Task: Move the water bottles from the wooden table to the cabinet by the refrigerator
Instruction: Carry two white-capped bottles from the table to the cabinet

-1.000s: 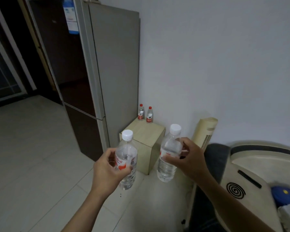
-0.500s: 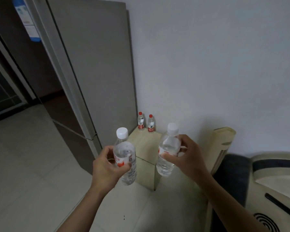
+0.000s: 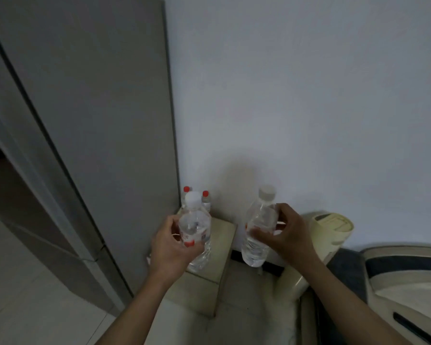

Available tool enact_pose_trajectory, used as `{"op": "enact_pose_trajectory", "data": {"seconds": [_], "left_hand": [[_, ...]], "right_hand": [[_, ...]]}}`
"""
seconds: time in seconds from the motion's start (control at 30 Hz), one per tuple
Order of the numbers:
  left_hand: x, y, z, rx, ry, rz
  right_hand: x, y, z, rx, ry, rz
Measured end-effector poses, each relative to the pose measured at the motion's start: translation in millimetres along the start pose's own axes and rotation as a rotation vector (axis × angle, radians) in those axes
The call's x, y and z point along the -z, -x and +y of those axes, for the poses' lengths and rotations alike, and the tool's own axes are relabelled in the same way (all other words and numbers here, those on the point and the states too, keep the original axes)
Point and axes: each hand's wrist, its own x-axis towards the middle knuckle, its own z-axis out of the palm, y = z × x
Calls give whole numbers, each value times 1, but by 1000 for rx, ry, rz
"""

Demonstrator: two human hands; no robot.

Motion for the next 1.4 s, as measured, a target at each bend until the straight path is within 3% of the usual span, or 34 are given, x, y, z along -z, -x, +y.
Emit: {"op": "enact_pose_trajectory", "data": {"seconds": [0.23, 0.57, 0.9, 1.07, 1.4], "left_hand": [[-11, -97, -23, -37, -36, -29], [-74, -193, -70, 64, -55, -89], [-133, -280, -93, 160, -161, 180], [-131, -290, -120, 174, -213, 240], [-140, -293, -210, 255, -222, 158]], "right_hand": [[-32, -60, 6, -69, 19, 94], [-62, -167, 87, -161, 17, 9], [-100, -299, 187, -142, 22, -213], [-128, -316, 205, -161, 19, -258], [-188, -302, 250, -288, 52, -295]]}}
